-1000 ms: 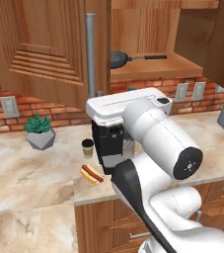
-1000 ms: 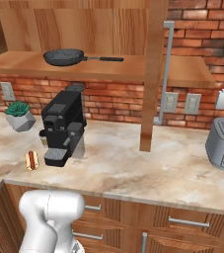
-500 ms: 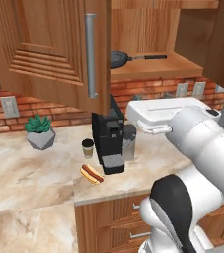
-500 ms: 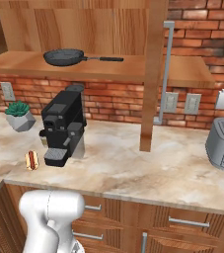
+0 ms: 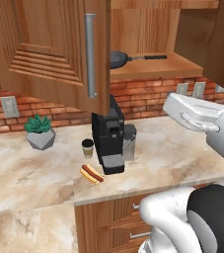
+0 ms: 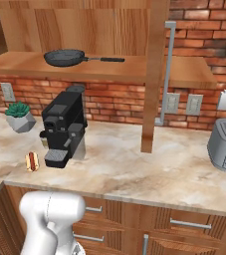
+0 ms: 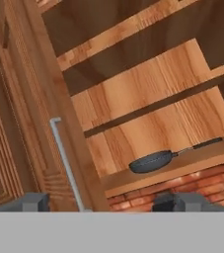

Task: Pick the pan from the cabinet and place it on the stove. Then turn on the stove burner for the pan.

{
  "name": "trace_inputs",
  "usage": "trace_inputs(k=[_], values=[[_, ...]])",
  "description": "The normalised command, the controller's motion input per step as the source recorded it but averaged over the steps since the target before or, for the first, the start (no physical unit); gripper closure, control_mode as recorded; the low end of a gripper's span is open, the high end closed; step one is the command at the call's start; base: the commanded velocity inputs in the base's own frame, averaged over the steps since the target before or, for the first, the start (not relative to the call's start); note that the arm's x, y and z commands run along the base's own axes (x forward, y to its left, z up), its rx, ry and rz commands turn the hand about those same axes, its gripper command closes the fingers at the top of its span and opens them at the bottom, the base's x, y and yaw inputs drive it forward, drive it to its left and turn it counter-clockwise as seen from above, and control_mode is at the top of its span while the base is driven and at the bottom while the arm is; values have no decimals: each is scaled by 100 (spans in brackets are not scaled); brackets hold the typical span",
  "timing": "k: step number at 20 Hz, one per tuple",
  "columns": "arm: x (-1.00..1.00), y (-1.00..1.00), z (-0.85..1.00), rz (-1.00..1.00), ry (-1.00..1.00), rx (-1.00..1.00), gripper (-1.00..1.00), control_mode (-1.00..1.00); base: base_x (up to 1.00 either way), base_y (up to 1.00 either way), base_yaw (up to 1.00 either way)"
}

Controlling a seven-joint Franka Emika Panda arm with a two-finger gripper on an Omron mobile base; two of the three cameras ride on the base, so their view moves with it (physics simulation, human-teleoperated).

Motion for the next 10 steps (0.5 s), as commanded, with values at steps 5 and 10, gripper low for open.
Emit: trace_inputs(k=[5, 10], values=[[26, -29, 0, 3, 23, 13, -100, -100, 0, 0, 0], [48, -27, 0, 8, 27, 14, -100, -100, 0, 0, 0]])
